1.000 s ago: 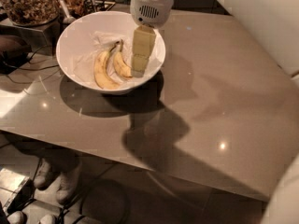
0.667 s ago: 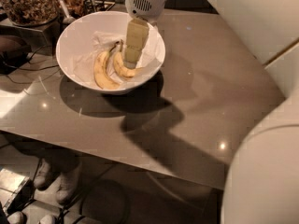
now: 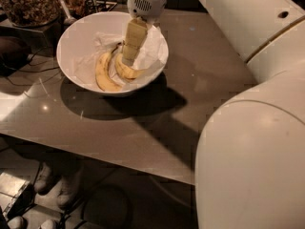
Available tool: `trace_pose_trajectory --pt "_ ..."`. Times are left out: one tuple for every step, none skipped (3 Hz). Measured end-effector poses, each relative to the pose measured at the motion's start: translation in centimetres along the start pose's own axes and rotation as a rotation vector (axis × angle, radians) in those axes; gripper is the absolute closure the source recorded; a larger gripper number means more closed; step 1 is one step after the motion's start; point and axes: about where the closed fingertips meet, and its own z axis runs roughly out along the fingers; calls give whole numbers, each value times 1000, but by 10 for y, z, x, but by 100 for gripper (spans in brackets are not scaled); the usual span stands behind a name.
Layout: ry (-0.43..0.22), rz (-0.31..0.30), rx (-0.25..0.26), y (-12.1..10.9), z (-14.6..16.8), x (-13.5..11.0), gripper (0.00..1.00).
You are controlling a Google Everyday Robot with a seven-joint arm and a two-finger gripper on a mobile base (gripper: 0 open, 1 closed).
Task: Pick banana from white bowl
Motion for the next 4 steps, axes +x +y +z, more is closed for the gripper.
trace_pose_trajectory --pt "-7 5 -45 0 14 -7 18" --pt "-3 20 -94 3 31 -8 26" --pt "6 34 -126 4 44 -9 31" --pt "16 84 -153 1 55 -2 35"
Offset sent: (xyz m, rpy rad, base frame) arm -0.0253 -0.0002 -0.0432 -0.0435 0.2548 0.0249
